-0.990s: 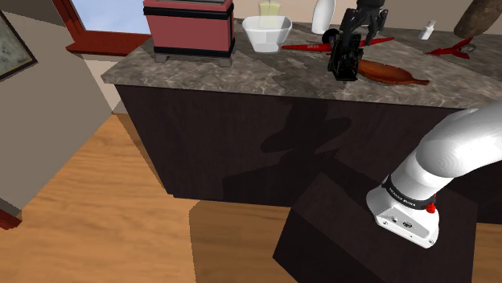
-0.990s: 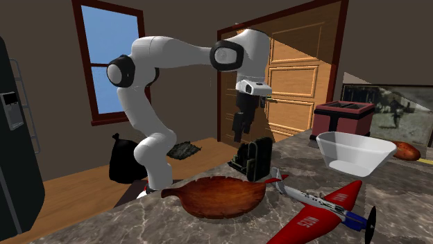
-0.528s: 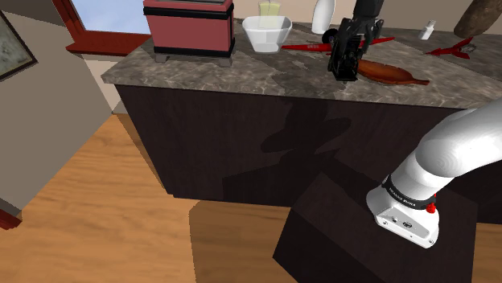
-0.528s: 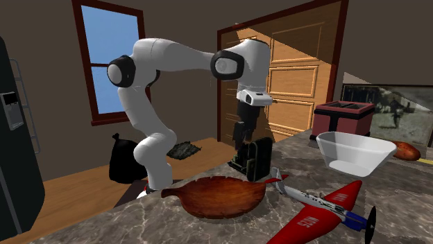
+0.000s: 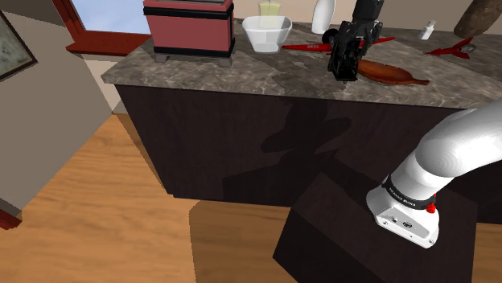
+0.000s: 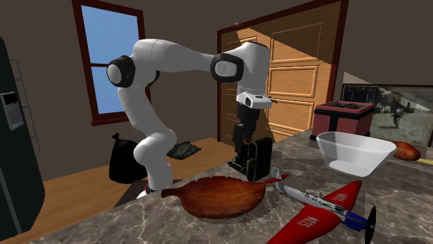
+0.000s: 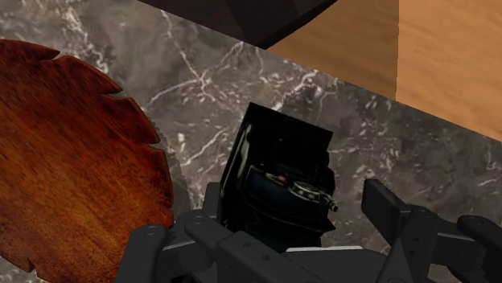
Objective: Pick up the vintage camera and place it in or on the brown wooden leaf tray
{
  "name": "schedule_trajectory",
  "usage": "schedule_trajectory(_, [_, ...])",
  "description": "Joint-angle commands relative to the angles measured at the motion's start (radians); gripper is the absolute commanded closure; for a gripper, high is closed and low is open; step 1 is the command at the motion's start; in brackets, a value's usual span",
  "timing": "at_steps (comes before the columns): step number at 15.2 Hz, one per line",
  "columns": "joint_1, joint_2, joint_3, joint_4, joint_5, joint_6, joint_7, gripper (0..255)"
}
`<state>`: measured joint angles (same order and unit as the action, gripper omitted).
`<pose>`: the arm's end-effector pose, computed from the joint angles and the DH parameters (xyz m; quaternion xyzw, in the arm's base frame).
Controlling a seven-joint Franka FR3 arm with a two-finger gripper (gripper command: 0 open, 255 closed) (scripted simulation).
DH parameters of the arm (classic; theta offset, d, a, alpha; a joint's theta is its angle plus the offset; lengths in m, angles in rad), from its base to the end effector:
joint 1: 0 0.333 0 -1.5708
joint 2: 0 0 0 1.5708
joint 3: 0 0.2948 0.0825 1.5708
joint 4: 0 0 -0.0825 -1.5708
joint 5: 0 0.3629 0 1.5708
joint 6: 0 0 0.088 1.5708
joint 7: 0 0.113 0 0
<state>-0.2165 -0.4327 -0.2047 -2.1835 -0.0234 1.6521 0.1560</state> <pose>0.3615 -0.1747 0.5262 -0.9605 0.2716 0.0490 0.0373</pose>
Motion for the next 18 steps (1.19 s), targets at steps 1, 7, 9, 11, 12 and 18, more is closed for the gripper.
schedule_trajectory(1, [0.000, 0.000, 0.000, 0.000, 0.000, 0.000, 0.000, 255])
schedule_trajectory(7, [0.000, 0.000, 0.000, 0.000, 0.000, 0.000, 0.000, 255])
schedule_trajectory(9, [0.000, 0.000, 0.000, 0.000, 0.000, 0.000, 0.000, 255])
schedule_trajectory(11, [0.000, 0.000, 0.001, 0.014, 0.000, -0.013, 0.000, 255])
schedule_trajectory(12, [0.001, 0.001, 0.001, 0.027, 0.001, -0.027, 0.001, 255])
schedule_trajectory(18, [0.003, 0.010, 0.004, 0.116, 0.004, -0.106, 0.003, 255])
